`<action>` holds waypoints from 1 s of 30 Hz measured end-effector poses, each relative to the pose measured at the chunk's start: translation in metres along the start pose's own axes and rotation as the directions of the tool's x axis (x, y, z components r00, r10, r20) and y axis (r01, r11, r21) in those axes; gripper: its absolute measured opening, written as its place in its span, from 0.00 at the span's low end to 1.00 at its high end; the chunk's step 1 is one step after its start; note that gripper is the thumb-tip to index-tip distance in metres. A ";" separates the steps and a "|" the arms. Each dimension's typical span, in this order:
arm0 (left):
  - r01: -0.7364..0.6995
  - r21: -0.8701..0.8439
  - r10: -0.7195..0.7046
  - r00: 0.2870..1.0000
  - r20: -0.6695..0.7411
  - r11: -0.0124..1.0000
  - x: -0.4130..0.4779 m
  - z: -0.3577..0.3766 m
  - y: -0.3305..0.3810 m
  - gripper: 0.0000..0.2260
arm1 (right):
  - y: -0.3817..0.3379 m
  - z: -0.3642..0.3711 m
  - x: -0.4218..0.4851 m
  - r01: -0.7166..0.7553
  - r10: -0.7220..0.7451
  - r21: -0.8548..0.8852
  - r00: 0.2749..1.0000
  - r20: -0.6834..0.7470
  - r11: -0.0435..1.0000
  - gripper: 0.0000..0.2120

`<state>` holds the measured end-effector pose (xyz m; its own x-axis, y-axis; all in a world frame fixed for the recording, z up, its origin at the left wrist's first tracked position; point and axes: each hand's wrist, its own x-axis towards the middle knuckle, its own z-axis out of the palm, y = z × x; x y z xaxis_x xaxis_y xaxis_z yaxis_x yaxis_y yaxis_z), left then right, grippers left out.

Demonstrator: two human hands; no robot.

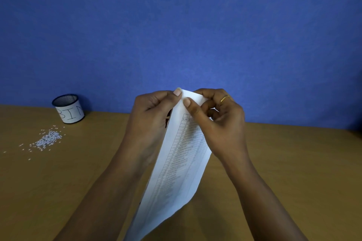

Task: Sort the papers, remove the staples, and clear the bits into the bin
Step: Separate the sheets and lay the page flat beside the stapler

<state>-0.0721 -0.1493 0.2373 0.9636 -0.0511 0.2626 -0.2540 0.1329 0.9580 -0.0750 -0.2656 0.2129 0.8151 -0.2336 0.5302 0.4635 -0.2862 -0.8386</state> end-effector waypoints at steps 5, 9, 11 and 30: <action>-0.005 0.012 0.005 1.000 0.000 1.000 -0.001 0.001 0.002 0.16 | 0.000 0.000 0.001 -0.009 0.009 0.036 1.000 -0.006 0.999 0.01; -0.007 -0.001 0.007 1.000 0.000 1.000 0.000 0.001 0.002 0.16 | -0.001 0.001 0.001 -0.002 0.003 0.041 1.000 -0.008 0.999 0.02; -0.007 -0.011 0.007 1.000 -0.003 1.000 0.000 0.001 0.002 0.16 | -0.001 0.001 0.002 0.017 -0.017 0.010 1.000 -0.017 1.000 0.05; -0.013 -0.024 0.013 1.000 -0.003 1.000 -0.001 0.001 0.000 0.17 | -0.002 0.001 0.001 0.007 -0.006 0.020 1.000 -0.013 1.000 0.04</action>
<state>-0.0729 -0.1499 0.2373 0.9604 -0.0461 0.2749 -0.2648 0.1572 0.9514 -0.0746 -0.2646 0.2146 0.8075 -0.2437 0.5371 0.4759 -0.2689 -0.8374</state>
